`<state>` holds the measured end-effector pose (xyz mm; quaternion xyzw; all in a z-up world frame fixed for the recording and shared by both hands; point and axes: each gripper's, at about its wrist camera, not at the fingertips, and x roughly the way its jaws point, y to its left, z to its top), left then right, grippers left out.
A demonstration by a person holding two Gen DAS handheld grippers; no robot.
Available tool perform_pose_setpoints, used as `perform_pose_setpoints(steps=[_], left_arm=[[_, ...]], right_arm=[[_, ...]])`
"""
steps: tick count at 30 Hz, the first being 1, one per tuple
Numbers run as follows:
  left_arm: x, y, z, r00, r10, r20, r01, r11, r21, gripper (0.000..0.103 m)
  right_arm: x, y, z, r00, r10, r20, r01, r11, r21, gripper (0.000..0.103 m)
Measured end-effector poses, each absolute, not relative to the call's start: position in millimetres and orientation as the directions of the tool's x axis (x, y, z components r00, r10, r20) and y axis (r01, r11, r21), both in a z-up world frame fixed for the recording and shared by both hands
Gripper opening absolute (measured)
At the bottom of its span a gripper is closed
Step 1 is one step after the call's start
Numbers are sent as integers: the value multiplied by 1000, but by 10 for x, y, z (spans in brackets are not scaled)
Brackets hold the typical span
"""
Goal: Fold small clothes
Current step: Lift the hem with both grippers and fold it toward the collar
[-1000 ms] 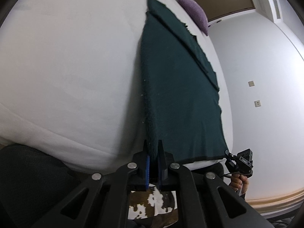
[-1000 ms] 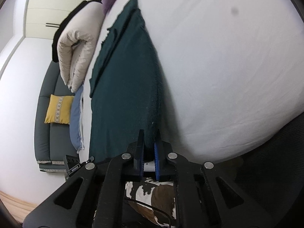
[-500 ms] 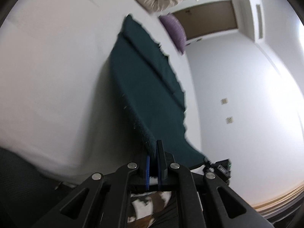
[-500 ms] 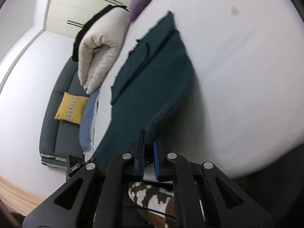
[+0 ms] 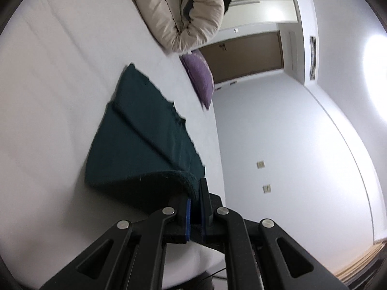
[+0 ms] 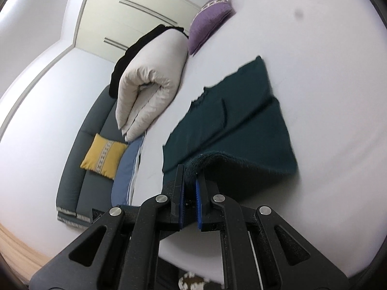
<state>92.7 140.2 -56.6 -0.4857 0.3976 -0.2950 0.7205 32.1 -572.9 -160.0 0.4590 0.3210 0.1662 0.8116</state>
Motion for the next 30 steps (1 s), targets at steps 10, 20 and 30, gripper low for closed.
perform_pose_setpoints(steps=[10, 20, 30], left_arm=[[2054, 1249, -735, 552, -777, -304, -1, 363, -932, 6], [3136, 1003, -990, 556, -712, -429, -40, 492, -870, 6], [3792, 860, -1455, 547, -664, -511, -126, 538, -834, 7]], right_arm=[[1557, -6014, -1755, 769, 496, -402, 129, 497, 858, 6], [2679, -6077, -2105, 764, 434, -477, 215, 526, 823, 6], [3453, -6251, -2451, 749, 397, -531, 283, 532, 798, 7]])
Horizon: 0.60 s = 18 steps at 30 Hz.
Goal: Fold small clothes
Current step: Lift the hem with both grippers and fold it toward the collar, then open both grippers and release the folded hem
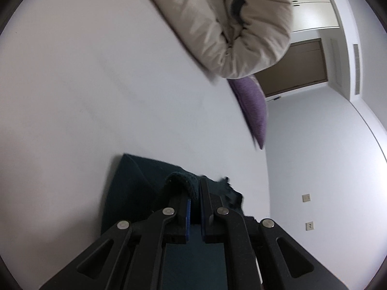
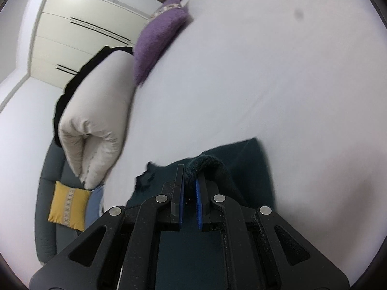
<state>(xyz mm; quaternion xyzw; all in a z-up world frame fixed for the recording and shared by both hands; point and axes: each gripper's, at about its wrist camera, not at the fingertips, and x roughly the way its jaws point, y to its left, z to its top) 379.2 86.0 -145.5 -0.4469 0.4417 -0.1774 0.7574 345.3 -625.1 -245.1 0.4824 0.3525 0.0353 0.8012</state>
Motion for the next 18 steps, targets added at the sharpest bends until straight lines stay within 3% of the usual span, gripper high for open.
perform_pose_setpoints(steps=[4, 6, 8, 11, 18], left_arm=[[3956, 805, -1642, 532, -646, -548, -172, 552, -816, 11], [3986, 772, -1648, 531, -650, -544, -160, 553, -818, 24], [3963, 773, -1586, 546, -653, -525, -143, 545, -826, 47], [3906, 826, -1417, 578, -636, -511, -129, 548, -827, 67], [3396, 882, -1033, 592, -617, -519, -21, 631, -775, 68]], right_arm=[[3660, -6284, -2630, 733, 377, -567, 312, 553, 772, 13], [3716, -6324, -2706, 735, 379, -562, 321, 535, 782, 20], [3693, -6379, -2727, 755, 349, -555, 328, 532, 781, 47], [3594, -6477, -2720, 782, 313, -539, 330, 526, 784, 49], [3195, -6262, -2393, 772, 232, -592, 307, 679, 667, 49]])
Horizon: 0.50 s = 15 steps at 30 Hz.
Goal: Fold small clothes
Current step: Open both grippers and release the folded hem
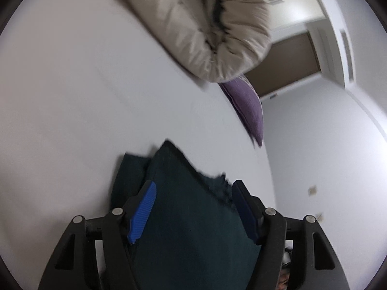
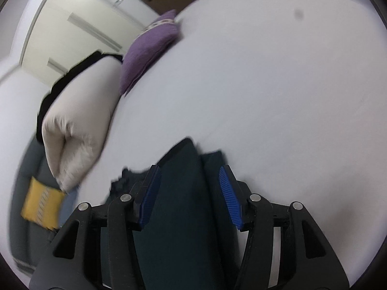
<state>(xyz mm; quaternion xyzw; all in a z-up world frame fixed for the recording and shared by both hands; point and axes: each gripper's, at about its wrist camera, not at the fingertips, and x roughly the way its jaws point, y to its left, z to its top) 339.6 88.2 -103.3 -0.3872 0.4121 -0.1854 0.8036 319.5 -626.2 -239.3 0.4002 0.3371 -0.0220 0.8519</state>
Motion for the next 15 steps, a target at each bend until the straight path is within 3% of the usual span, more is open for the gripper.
perform_pose_setpoints(steps=[9, 12, 15], left_arm=[[2658, 495, -1127, 559, -519, -647, 133, 826, -548, 67], [2550, 428, -1267, 535, -475, -699, 160, 869, -468, 58], [2463, 498, -1321, 528, -465, -711, 154, 876, -458, 47]], right_arm=[[2927, -5091, -2284, 684, 388, -618, 17, 838, 545, 49], [2951, -4858, -2503, 630, 432, -645, 3, 829, 559, 49], [2955, -4937, -2742, 628, 394, -671, 72, 829, 554, 37]])
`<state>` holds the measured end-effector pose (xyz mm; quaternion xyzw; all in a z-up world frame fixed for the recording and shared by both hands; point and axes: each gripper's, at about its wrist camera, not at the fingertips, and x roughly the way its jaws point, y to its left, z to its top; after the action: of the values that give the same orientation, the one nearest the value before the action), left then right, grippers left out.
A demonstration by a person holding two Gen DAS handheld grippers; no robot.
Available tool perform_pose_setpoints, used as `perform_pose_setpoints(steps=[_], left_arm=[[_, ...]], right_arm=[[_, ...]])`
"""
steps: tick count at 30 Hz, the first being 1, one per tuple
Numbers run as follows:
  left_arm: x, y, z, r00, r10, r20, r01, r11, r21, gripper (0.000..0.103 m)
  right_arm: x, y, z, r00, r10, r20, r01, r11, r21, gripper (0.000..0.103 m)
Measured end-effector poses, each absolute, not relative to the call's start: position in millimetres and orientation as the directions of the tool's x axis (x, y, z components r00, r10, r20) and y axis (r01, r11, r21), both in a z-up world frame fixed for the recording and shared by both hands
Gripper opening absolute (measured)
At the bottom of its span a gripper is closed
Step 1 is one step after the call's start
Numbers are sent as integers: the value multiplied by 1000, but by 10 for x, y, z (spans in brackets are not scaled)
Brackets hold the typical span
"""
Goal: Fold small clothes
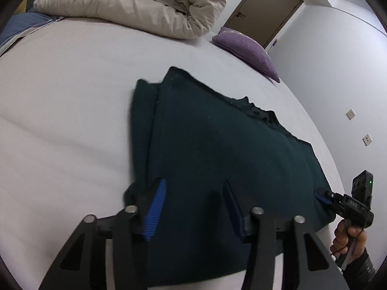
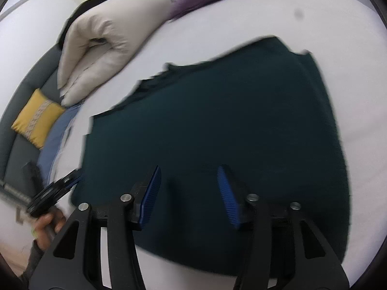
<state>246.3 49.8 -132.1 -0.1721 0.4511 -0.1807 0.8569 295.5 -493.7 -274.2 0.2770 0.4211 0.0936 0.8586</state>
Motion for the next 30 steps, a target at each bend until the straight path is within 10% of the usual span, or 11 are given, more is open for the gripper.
perform_pose_setpoints(steps=[11, 20, 30], left_arm=[[2196, 658, -1432, 520, -420, -744, 96, 894, -437, 18], [1978, -79, -1064, 618, -388, -684, 325, 918, -227, 38], [1967, -74, -1318, 527, -363, -768, 314, 923, -221, 36]], right_arm=[[2501, -5376, -2626, 717, 179, -673, 320, 773, 547, 36], [2531, -4166, -2420, 634, 557, -537, -82, 738, 670, 36], [2420, -4593, -3097, 631, 594, -499, 54, 608, 792, 29]])
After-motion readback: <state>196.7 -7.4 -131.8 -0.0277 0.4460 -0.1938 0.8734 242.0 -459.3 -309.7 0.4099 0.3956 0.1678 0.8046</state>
